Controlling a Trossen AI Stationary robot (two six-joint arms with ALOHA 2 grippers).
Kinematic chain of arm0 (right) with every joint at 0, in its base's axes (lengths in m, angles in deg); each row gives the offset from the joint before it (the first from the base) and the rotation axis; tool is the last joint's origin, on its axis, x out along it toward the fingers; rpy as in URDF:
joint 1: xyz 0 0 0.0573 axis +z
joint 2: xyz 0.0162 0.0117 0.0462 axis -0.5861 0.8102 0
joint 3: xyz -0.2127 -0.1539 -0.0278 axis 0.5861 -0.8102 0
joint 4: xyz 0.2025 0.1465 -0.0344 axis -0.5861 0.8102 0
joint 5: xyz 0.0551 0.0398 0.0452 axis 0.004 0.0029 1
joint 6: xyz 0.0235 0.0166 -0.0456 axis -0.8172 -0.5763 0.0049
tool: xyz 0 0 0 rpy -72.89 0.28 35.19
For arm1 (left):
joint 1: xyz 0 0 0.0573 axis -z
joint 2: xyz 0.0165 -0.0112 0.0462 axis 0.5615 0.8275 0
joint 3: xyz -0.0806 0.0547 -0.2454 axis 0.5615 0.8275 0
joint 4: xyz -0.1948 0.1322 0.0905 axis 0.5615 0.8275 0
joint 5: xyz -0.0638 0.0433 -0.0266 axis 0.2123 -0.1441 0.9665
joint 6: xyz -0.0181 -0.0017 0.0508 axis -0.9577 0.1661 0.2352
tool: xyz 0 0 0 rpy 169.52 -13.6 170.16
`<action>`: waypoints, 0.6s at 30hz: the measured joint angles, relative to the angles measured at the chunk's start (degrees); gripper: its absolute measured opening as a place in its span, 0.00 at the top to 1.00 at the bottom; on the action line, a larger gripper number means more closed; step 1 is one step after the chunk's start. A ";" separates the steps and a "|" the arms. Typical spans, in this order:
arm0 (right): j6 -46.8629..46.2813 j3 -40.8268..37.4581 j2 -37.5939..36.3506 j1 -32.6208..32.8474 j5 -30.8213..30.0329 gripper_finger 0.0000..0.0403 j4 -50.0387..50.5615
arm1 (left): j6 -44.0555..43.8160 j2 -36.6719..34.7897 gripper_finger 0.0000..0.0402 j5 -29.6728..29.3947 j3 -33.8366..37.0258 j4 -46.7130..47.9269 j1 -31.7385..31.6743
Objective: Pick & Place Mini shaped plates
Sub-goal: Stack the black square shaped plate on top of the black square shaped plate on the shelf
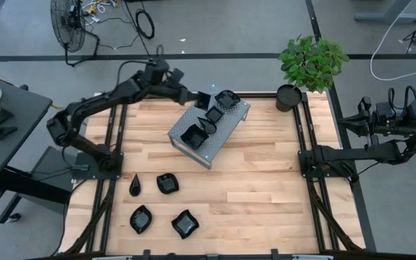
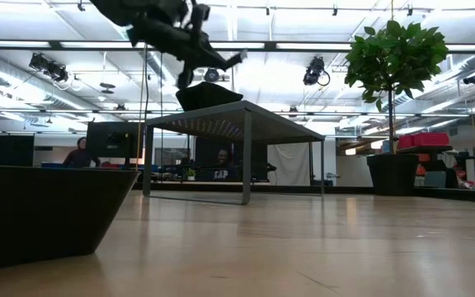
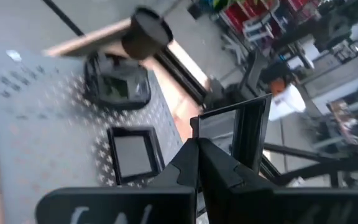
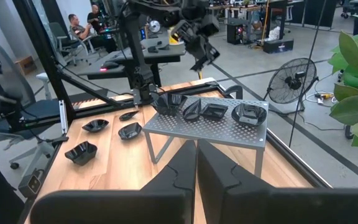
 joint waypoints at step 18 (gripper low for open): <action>0.02 -0.01 -0.01 0.00 0.02 0.95 0.02 | -3.39 6.51 0.98 7.75 -6.53 3.57 -1.21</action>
